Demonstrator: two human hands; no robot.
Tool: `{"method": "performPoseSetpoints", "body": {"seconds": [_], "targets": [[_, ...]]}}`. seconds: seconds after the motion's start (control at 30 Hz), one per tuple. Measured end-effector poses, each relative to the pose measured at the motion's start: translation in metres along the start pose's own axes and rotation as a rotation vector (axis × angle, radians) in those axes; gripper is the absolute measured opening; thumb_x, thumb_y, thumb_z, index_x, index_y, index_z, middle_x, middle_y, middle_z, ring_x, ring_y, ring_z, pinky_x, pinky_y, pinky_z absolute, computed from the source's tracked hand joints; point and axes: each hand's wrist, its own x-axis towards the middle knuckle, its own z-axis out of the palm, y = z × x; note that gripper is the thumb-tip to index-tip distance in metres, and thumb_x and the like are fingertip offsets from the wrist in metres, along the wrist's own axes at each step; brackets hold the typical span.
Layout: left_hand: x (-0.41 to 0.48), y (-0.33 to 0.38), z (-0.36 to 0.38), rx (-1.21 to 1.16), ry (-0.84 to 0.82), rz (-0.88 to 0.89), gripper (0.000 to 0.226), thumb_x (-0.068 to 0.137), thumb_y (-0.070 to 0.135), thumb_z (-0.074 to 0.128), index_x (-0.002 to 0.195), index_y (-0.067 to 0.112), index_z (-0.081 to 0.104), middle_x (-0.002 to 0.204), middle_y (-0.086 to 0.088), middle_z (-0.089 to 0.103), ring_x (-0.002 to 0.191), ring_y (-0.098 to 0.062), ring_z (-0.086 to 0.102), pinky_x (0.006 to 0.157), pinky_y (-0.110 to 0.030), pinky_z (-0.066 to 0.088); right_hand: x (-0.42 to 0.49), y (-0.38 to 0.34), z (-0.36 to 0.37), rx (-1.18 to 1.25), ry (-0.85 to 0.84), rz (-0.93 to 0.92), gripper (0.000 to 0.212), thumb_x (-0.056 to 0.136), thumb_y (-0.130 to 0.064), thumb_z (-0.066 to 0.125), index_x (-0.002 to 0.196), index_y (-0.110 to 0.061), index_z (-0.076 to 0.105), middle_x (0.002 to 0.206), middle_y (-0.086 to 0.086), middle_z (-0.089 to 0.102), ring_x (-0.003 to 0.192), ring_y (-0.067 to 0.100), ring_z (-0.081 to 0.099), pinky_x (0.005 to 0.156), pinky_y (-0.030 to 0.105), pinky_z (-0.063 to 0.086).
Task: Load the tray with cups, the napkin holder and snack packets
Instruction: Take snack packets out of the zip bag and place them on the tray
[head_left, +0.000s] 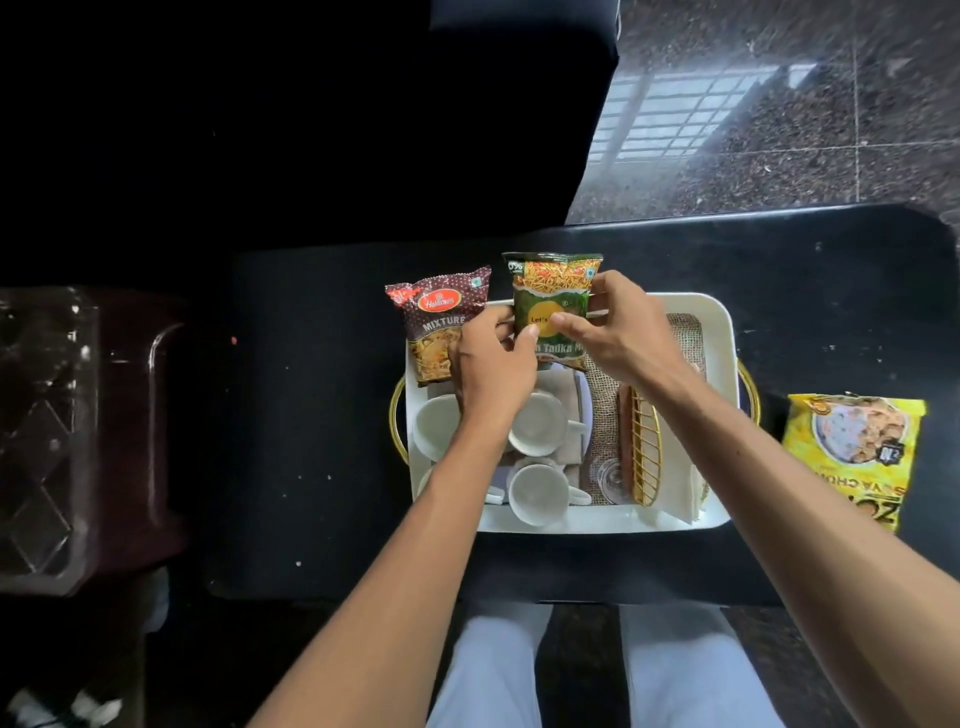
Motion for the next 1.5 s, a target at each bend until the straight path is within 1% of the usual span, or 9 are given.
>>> {"method": "performPoseSetpoints", "body": {"seconds": [0.47,0.63,0.77,0.87,0.93,1.1,1.23,1.37,1.5], "targets": [[0.004,0.0,0.001,0.047,-0.058,-0.05,0.023,0.096,0.019,0.064,0.116,0.01,0.071,0.097,0.009,0.066,0.094,-0.007,0.062,0.085,-0.024,0.051,0.003,0.0,0.009,-0.01,-0.01,0.074,0.059,0.087,-0.03,0.076,0.135,-0.01,0.049,0.128,0.009,0.067,0.106,0.021,0.067,0.091,0.035,0.055],[-0.014,0.011,0.001,-0.001,-0.027,-0.041,0.026,0.098,0.017,0.062,0.122,0.011,0.07,0.106,0.01,0.068,0.087,0.01,0.06,0.063,0.006,0.04,-0.01,0.001,-0.009,-0.002,0.032,0.057,0.06,0.088,-0.037,0.073,0.137,-0.011,0.048,0.13,0.009,0.064,0.11,0.023,0.064,0.095,0.044,0.054],[-0.038,0.023,0.004,0.014,0.02,0.004,0.043,0.098,0.024,0.063,0.139,0.011,0.058,0.136,-0.002,0.066,0.116,-0.006,0.064,0.087,-0.008,0.045,-0.035,0.015,-0.04,-0.014,0.222,-0.04,0.044,0.092,-0.032,0.07,0.129,-0.011,0.057,0.124,0.006,0.066,0.112,0.019,0.061,0.096,0.037,0.05],[-0.059,0.041,0.025,0.093,-0.036,0.178,0.039,0.099,0.025,0.063,0.137,0.016,0.062,0.131,0.001,0.068,0.111,-0.007,0.064,0.087,-0.005,0.046,-0.058,0.04,-0.067,-0.071,0.322,-0.062,0.038,0.094,-0.029,0.066,0.128,-0.015,0.058,0.125,0.002,0.063,0.118,0.016,0.055,0.096,0.023,0.042],[-0.073,0.056,0.047,0.182,-0.075,0.35,0.035,0.098,0.023,0.063,0.133,0.018,0.065,0.129,0.001,0.069,0.114,-0.01,0.064,0.097,-0.019,0.05,-0.073,0.061,-0.084,-0.126,0.377,-0.063,0.037,0.094,-0.027,0.065,0.128,-0.016,0.057,0.126,0.0,0.06,0.121,0.015,0.049,0.096,0.02,0.037],[-0.098,0.085,0.128,0.395,-0.356,0.675,0.036,0.096,0.015,0.063,0.132,0.012,0.064,0.134,-0.004,0.066,0.126,-0.02,0.06,0.106,-0.031,0.046,-0.107,0.124,-0.114,-0.336,0.315,0.095,0.058,0.098,-0.025,0.055,0.151,-0.007,0.037,0.16,0.011,0.032,0.152,0.029,0.017,0.122,0.044,0.023],[-0.101,0.089,0.19,0.623,-0.554,0.814,0.042,0.097,0.016,0.06,0.139,0.017,0.057,0.14,-0.002,0.061,0.127,-0.024,0.058,0.099,-0.04,0.052,-0.13,0.169,-0.123,-0.452,0.198,0.213,0.073,0.098,-0.03,0.053,0.158,-0.01,0.016,0.168,0.01,0.005,0.155,0.031,-0.001,0.12,0.055,0.021],[-0.088,0.088,0.237,0.854,-0.66,0.779,0.054,0.096,0.02,0.062,0.147,0.02,0.045,0.146,-0.005,0.054,0.131,-0.028,0.053,0.101,-0.047,0.051,-0.144,0.202,-0.119,-0.513,0.057,0.293,0.09,0.097,-0.044,0.054,0.159,-0.016,-0.004,0.167,0.009,-0.015,0.154,0.033,-0.012,0.119,0.062,0.019],[-0.076,0.082,0.267,1.003,-0.71,0.681,0.061,0.095,0.03,0.064,0.151,0.023,0.04,0.145,-0.005,0.053,0.132,-0.029,0.051,0.1,-0.049,0.049,-0.148,0.22,-0.113,-0.504,0.034,0.281,0.095,0.095,-0.05,0.055,0.16,-0.016,-0.005,0.167,0.009,-0.018,0.153,0.035,-0.013,0.119,0.062,0.019]]}}
